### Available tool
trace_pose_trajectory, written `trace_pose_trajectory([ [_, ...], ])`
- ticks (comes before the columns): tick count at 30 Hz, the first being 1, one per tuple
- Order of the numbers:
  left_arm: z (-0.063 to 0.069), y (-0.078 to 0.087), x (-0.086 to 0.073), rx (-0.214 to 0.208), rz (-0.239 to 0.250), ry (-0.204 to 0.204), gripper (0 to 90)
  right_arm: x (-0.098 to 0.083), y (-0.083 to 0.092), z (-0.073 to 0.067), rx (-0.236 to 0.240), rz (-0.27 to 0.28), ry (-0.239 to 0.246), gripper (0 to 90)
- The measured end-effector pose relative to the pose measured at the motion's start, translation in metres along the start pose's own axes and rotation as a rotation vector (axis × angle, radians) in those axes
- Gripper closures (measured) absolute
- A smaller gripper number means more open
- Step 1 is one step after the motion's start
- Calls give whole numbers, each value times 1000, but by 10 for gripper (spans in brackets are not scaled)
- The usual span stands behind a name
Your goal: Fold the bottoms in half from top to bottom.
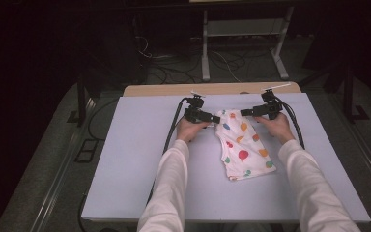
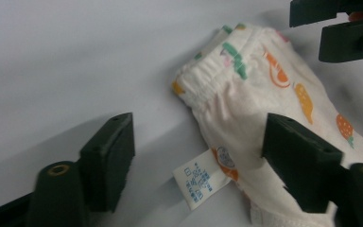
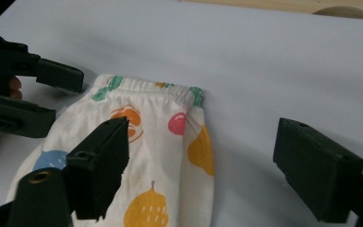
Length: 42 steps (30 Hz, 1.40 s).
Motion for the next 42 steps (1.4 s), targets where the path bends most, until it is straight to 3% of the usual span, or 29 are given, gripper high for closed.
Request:
trace_pose_trajectory([
  [8,5,-4,0,-23,-7,-15,433,-3,-8,-2,6,-22,1,284],
  [11,9,-5,1,-35,1,-35,492,-3,-11,-2,8,-22,1,336],
  [15,11,-10,0,-45,-10,-30,566,-3,-16,-2,3,-25,1,413],
  [21,11,-13,-1,-48,-15,-26,717,-4,-21,-4,-23,-41,2,615],
  [27,13,-15,-1,-30,-16,-43,855,-4,-21,-8,-10,-52,12,859],
  [33,16,-14,0,-11,-6,-52,888,-3,-15,-10,-13,-44,26,878],
  [42,21,-9,1,-7,4,-66,889,-6,-6,-7,6,-16,8,879],
])
Point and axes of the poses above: each handheld gripper's, and its own axes: y roughly backward along the jaws, x roughly out of its top, z roughly to its right, the point moved 3 cm from there along -y, roughly forward along the jaws, and after that the axes turned 8 degrees about -z, right-handed, at the moved point
